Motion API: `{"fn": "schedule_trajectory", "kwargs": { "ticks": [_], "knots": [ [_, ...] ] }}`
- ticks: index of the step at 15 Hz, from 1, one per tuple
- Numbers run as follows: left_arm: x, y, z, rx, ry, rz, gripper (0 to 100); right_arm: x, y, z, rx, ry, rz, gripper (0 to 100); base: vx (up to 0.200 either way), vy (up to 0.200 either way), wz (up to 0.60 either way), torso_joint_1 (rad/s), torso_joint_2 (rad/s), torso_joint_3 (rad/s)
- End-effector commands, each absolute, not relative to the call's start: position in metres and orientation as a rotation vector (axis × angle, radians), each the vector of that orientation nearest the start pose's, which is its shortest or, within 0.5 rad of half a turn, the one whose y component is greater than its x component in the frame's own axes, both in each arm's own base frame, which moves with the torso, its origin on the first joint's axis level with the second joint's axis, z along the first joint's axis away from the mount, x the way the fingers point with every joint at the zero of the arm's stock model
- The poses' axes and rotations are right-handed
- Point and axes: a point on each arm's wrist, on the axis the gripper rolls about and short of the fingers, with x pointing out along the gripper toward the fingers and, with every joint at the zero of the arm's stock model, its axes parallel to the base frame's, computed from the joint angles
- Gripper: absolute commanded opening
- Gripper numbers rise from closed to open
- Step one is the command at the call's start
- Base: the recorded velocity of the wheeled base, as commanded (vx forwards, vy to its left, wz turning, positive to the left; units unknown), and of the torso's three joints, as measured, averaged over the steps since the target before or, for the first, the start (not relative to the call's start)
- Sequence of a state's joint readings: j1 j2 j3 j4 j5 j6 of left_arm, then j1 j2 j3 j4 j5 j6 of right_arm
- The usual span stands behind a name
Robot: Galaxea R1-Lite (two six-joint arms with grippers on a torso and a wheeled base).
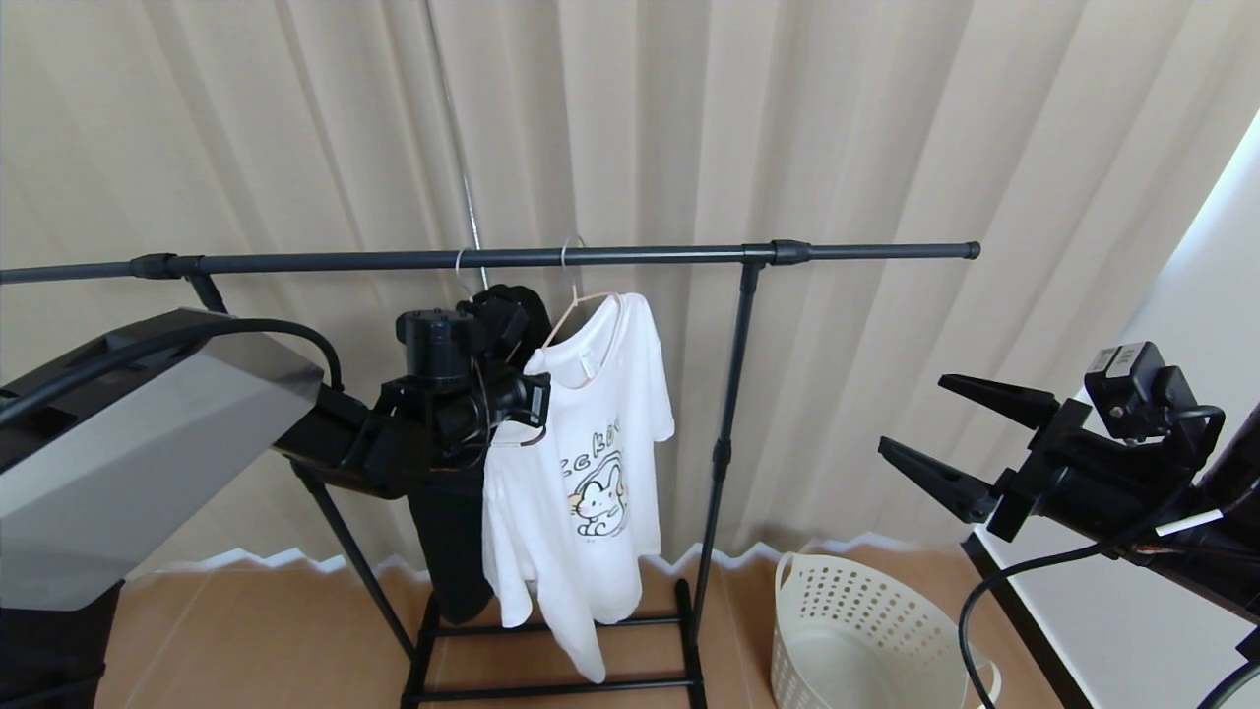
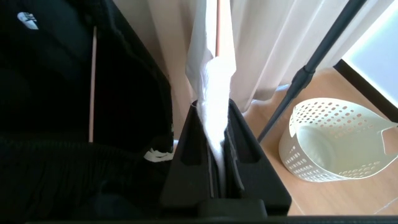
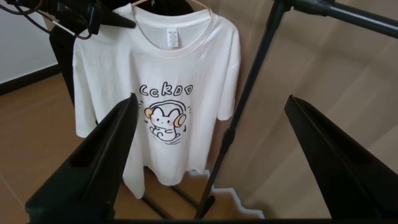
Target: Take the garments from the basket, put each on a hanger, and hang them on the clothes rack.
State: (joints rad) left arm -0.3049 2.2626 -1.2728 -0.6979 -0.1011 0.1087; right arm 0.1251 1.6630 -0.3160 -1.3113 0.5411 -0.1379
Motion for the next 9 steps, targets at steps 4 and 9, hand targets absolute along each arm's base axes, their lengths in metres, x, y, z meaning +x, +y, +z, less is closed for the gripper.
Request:
{"fn": "schedule_trajectory", "kwargs": {
  "ticks": [4, 9],
  "knots": [
    [0.4273, -0.1363, 0.0942, 0.137, 0.278, -0.418, 0, 0.2358, 0.0415, 0.1417, -0.125, -0.011, 0.669, 100, 0.000, 0.000, 0.00, 0.000, 0.00, 0.000],
    [0.4271, -0.1362, 0.0938, 0.137, 0.279, -0.418, 0, 0.2361, 0.0415, 0.1421, -0.126, -0.014, 0.668, 100, 0.000, 0.000, 0.00, 0.000, 0.00, 0.000]
  ]
}}
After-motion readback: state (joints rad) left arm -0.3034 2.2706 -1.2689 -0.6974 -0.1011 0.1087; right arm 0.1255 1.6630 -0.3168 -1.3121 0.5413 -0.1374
